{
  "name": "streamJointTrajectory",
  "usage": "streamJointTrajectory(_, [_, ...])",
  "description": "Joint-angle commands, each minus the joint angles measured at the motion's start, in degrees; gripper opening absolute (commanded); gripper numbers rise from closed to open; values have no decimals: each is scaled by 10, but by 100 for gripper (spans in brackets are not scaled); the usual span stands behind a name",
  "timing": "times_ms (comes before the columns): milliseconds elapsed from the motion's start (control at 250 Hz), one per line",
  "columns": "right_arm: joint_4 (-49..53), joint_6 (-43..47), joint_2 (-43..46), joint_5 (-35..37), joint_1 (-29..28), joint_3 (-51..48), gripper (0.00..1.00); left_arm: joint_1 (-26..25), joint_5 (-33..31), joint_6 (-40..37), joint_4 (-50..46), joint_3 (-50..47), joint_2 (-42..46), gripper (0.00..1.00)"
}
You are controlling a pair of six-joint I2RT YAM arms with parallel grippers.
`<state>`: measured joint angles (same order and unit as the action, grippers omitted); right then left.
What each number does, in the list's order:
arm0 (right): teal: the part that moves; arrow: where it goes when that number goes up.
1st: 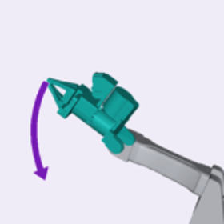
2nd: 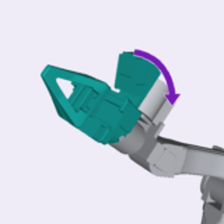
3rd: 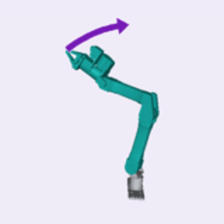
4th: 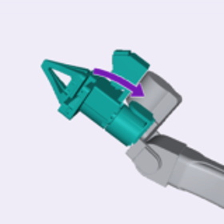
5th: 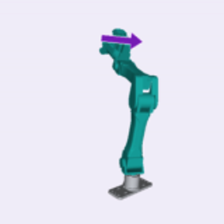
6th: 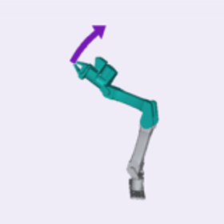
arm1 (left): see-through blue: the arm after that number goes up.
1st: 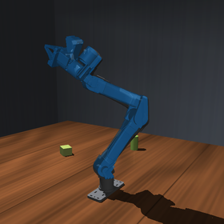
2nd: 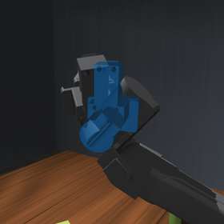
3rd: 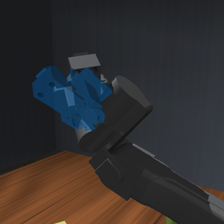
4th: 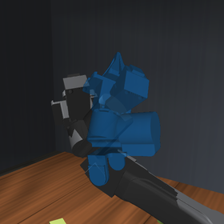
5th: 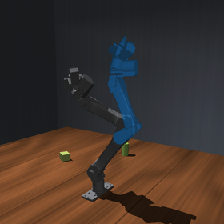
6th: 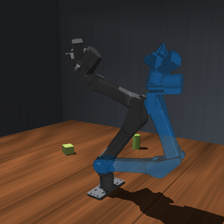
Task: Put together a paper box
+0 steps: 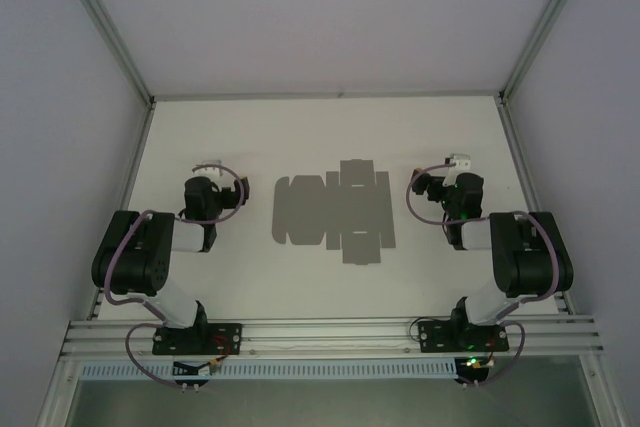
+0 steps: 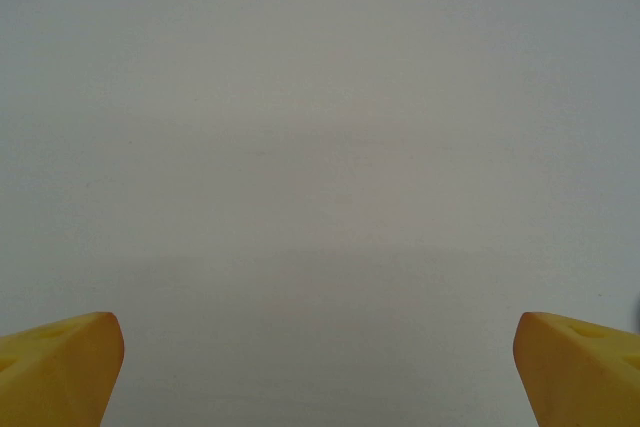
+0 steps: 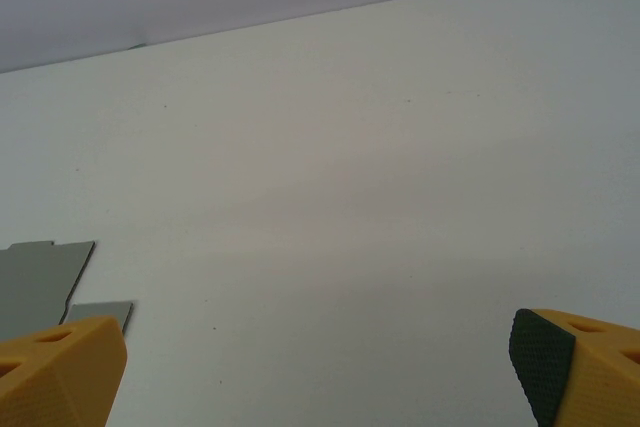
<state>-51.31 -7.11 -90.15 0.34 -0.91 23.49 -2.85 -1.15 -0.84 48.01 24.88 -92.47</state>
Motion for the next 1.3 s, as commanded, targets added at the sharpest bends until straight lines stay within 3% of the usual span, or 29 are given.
streamJointTrajectory(0, [10, -13, 17, 3, 2, -2, 100, 5, -2, 6, -17, 5, 22, 100])
streamJointTrajectory(52, [37, -14, 34, 3, 2, 7, 100, 5, -15, 8, -52, 19, 34, 100])
streamJointTrajectory(116, [101, -11, 67, 4, 2, 26, 100, 5, -28, 15, -162, 67, 62, 100])
streamJointTrajectory(252, [342, -58, 135, 13, 3, 115, 100, 1, -13, 40, -331, 160, 96, 100])
streamJointTrajectory(395, [571, -152, 168, -69, 1, 206, 99, -18, 22, 139, -478, 233, 125, 100])
streamJointTrajectory(531, [686, -195, 188, -162, -28, 235, 90, -59, 78, 205, -560, 244, 166, 100])
streamJointTrajectory(611, [737, -199, 191, -169, -71, 246, 89, -92, 43, 229, -612, 238, 195, 100])
streamJointTrajectory(707, [755, -211, 185, -148, -124, 243, 88, -132, 36, 244, -656, 223, 204, 100])
streamJointTrajectory(870, [718, -224, 148, -147, -157, 224, 83, -161, 114, 276, -611, 186, 180, 100])
streamJointTrajectory(922, [711, -217, 124, -137, -170, 228, 72, -161, 121, 292, -584, 167, 174, 100])
streamJointTrajectory(1086, [705, -224, 14, -137, -177, 264, 61, -164, 168, 310, -555, 170, 104, 93])
streamJointTrajectory(1294, [683, -221, -50, -100, -178, 262, 56, -167, 183, 296, -545, 194, 29, 88])
